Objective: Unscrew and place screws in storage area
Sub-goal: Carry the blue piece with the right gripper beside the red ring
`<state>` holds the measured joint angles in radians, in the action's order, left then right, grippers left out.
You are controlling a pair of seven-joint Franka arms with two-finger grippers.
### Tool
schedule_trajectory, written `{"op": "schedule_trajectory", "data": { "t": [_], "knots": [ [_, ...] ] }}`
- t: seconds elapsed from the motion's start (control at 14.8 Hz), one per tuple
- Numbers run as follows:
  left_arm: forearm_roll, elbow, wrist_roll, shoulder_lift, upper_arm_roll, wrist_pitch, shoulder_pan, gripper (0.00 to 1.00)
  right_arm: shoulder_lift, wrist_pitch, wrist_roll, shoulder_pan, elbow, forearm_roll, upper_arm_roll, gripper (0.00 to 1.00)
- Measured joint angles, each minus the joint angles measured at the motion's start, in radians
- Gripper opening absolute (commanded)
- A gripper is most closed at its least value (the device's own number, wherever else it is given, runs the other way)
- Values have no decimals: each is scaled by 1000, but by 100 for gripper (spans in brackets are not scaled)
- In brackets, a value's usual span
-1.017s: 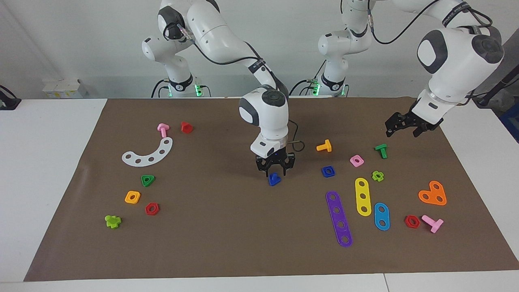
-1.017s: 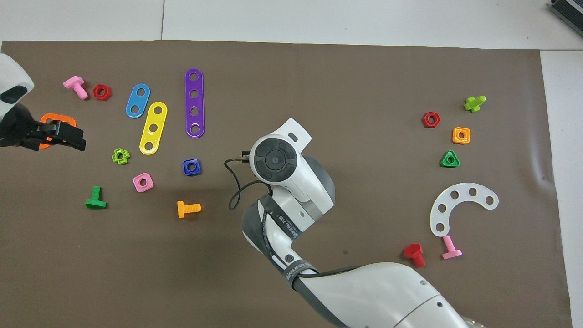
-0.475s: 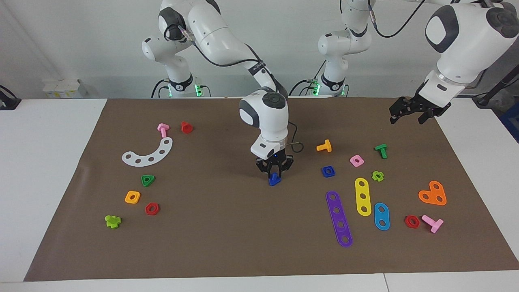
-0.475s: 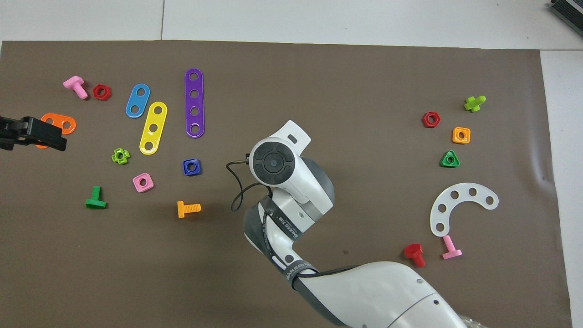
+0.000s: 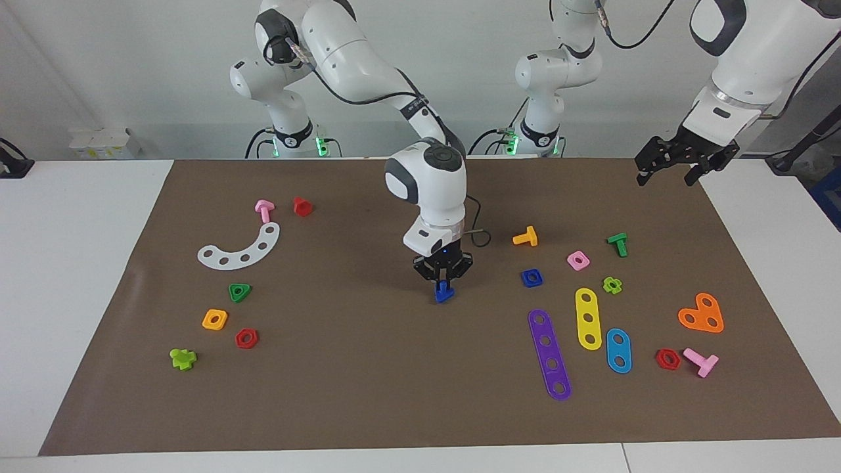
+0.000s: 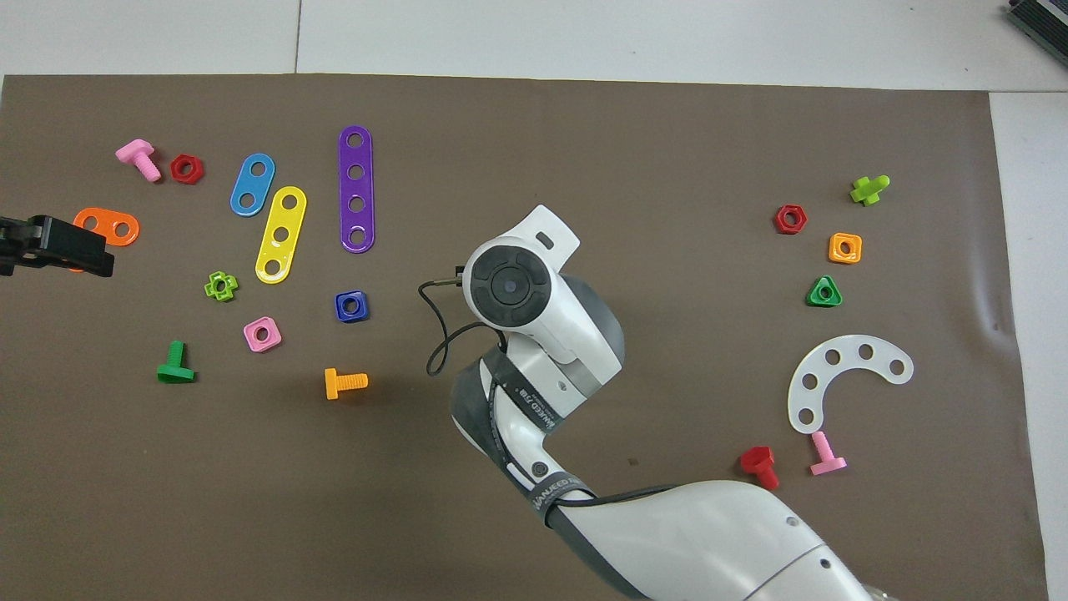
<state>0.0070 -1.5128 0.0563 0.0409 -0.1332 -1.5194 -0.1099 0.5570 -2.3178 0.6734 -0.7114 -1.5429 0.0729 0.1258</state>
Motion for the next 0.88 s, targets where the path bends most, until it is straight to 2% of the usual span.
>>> {"op": "schedule_trajectory", "data": {
  "t": [0.2,0.41,0.68,0.88],
  "knots": [
    [7,0,0,0,-6,0,10,100,-154,78,-90,114,-56,5,23,0],
    [8,0,0,0,-6,0,14,100,-288,96,-299,285,-199,2,24,0],
    [8,-2,0,0,-6,0,14,100,-336,68,-576,435,-366,-89,24,0],
    [8,-2,0,0,-6,0,14,100,-344,-23,-683,488,-471,-119,23,0]
  ]
}}
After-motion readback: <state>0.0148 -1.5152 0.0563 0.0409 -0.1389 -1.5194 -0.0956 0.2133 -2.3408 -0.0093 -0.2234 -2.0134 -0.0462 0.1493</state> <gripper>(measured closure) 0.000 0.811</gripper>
